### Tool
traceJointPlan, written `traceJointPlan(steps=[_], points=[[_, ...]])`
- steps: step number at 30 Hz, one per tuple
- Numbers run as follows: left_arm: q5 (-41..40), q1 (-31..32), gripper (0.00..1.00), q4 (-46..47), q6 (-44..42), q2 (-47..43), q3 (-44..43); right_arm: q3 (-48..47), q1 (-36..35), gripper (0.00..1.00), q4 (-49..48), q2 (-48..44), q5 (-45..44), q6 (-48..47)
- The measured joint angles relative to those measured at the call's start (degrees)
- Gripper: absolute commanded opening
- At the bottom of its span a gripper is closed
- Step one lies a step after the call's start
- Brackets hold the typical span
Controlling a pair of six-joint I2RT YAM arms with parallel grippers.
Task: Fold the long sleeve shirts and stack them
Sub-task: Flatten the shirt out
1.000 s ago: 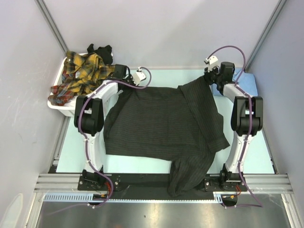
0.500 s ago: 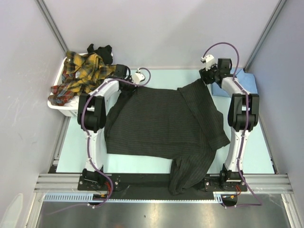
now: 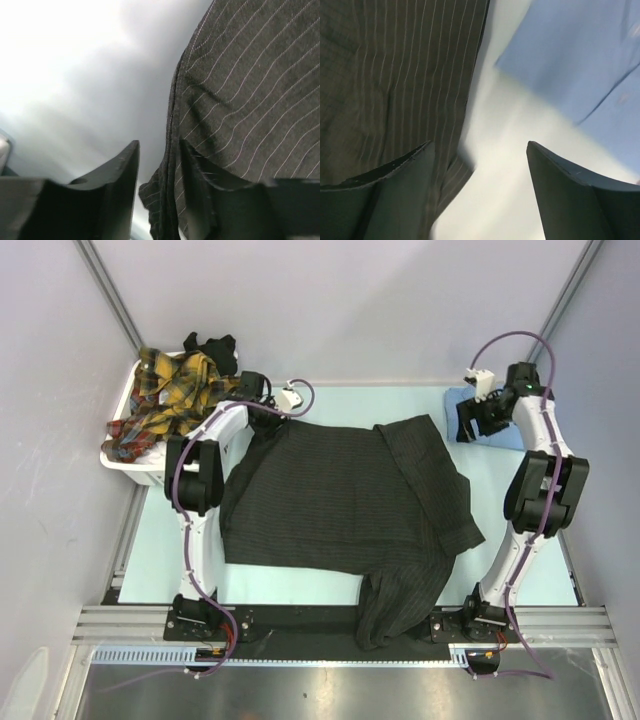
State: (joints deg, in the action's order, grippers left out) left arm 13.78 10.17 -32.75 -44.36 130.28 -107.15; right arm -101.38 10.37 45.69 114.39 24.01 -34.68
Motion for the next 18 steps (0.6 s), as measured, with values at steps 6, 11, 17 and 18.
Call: traceJointPlan(steps=[6, 11, 17, 18], points=[[-0.9, -0.2, 0.16, -1.6, -5.4, 0.0, -2.6, 3.8, 4.4, 0.69, 11.9, -1.8, 4.9, 2.4], [-5.2, -0.1, 0.40, -2.8, -11.3, 0.4, -5.1, 8.3, 6.9, 0.64, 18.0, -2.3, 7.1, 4.4], [-7.2, -0.2, 0.51, -3.9, -14.3, 1.3, -7.2, 8.8, 9.0, 0.63, 21.3, -2.2, 8.4, 6.2], [-7.2, -0.2, 0.51, -4.2, -14.4, 1.4, -7.2, 8.9, 9.3, 0.62, 21.5, -2.2, 8.5, 6.5]])
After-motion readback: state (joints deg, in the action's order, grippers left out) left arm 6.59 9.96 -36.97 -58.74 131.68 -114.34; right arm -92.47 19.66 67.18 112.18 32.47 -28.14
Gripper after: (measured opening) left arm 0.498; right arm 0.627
